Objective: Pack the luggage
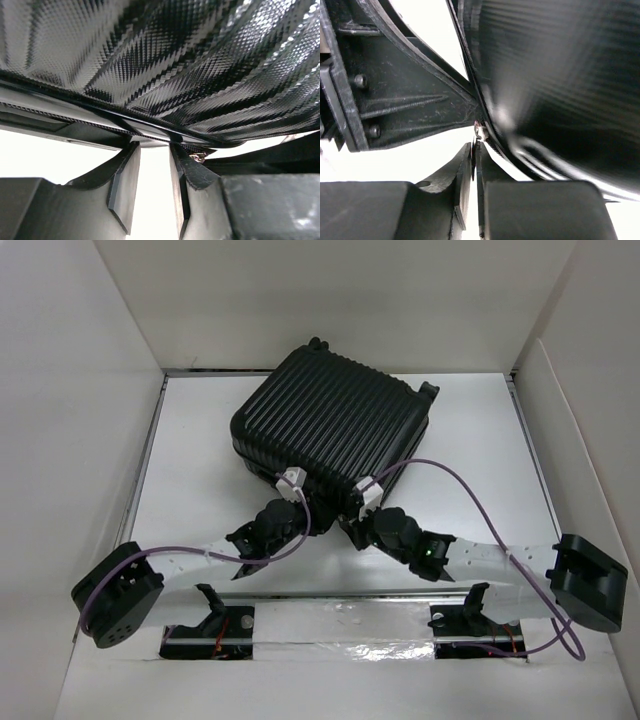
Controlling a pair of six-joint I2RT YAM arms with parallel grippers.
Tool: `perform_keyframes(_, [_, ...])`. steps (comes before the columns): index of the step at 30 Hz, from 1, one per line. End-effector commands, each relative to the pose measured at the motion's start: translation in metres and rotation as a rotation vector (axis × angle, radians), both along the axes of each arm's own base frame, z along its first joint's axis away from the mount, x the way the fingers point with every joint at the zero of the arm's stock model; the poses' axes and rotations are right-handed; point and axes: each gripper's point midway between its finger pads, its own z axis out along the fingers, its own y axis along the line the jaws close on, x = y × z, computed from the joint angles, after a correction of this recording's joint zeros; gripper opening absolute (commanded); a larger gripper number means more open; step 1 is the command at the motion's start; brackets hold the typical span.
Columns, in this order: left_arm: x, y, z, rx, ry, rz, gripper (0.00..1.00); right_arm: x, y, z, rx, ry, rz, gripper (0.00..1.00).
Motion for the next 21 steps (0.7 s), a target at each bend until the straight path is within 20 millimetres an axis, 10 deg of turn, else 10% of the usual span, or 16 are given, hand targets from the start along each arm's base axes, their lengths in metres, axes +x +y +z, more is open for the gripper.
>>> perform_keyframes(1, [0.006,-0.011,0.062,-0.199,-0.125,-0.037,0.27,-0.030,0.040,0.058,0.272,-0.024,0.210,0.00])
perform_keyframes(14, [0.002,-0.013,0.051,-0.149,-0.129,-0.079,0.28,-0.007,-0.024,0.065,0.272,-0.055,0.117,0.00])
perform_keyframes(21, [0.023,-0.063,0.076,-0.208,-0.156,-0.167,0.27,-0.017,-0.012,0.060,0.253,-0.023,0.184,0.00])
